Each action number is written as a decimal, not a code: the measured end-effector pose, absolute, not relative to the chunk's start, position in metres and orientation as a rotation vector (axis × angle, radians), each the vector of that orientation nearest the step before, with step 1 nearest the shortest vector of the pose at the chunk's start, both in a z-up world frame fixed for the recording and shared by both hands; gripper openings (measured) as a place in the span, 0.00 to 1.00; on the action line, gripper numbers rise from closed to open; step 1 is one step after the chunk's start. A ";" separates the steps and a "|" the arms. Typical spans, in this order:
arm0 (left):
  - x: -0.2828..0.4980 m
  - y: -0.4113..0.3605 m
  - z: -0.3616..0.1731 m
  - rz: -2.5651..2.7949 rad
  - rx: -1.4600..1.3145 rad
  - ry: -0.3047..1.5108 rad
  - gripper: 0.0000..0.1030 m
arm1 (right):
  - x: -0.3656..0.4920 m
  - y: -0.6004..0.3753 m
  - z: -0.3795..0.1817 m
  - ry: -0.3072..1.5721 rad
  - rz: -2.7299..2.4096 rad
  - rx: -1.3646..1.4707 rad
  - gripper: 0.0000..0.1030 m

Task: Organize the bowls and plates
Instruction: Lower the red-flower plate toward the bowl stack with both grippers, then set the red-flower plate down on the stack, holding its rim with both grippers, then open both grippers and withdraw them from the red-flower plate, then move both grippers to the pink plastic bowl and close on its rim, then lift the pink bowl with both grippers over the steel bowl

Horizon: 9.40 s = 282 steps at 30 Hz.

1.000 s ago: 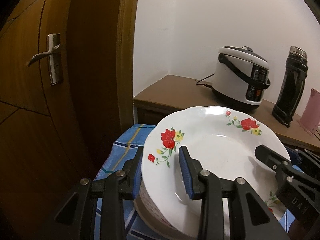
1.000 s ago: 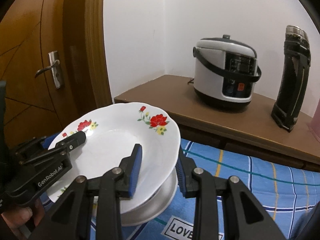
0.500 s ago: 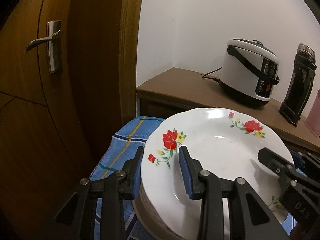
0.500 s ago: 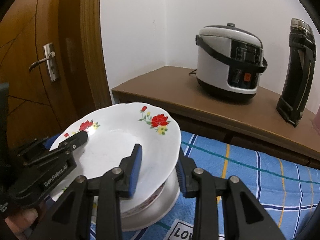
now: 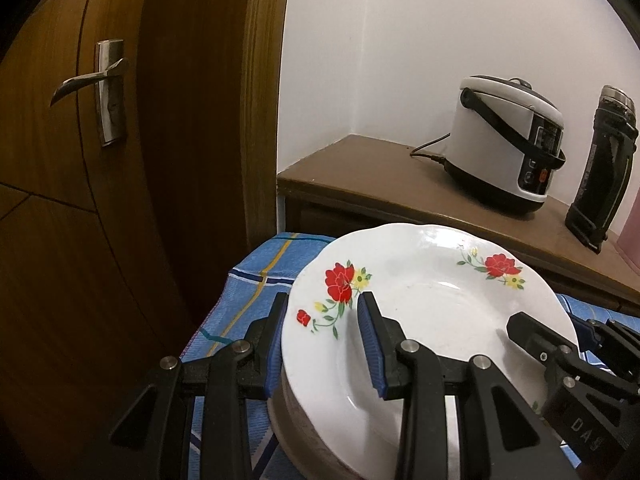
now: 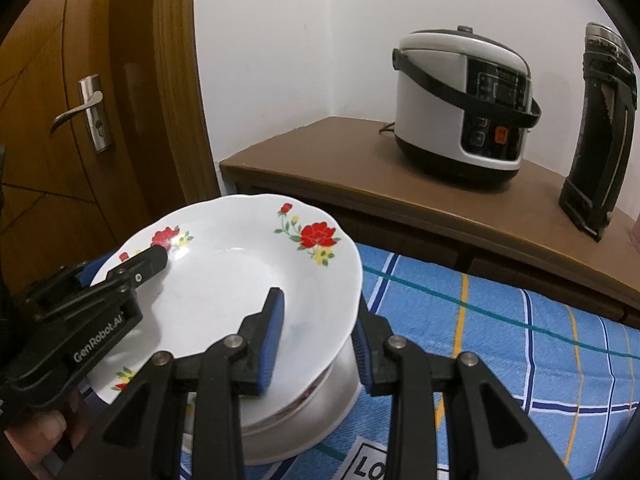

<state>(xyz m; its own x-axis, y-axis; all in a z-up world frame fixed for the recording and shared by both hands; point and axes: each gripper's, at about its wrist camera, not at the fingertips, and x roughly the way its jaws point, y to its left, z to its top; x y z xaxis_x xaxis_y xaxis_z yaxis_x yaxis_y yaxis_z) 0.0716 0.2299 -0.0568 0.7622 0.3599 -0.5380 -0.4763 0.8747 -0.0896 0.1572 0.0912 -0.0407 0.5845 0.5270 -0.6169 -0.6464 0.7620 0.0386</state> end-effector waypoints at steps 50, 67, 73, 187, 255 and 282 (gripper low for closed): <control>0.082 0.238 -0.069 0.474 -0.227 0.580 0.36 | 0.163 0.103 -0.052 0.695 0.680 -0.247 0.32; 0.077 0.239 -0.071 0.437 -0.263 0.592 0.36 | 0.167 0.102 -0.054 0.713 0.685 -0.257 0.32; 0.077 0.237 -0.070 0.429 -0.263 0.591 0.36 | 0.166 0.102 -0.055 0.716 0.685 -0.261 0.33; 0.066 0.236 -0.062 0.427 -0.257 0.528 0.65 | 0.165 0.085 -0.053 0.587 0.623 -0.257 0.61; 0.037 -0.113 -0.080 -0.491 0.013 0.792 0.19 | 0.005 -0.279 -0.067 0.662 0.332 0.061 0.11; 0.078 -0.149 0.006 -0.541 0.032 0.612 0.18 | 0.033 -0.317 0.023 0.461 0.254 0.070 0.12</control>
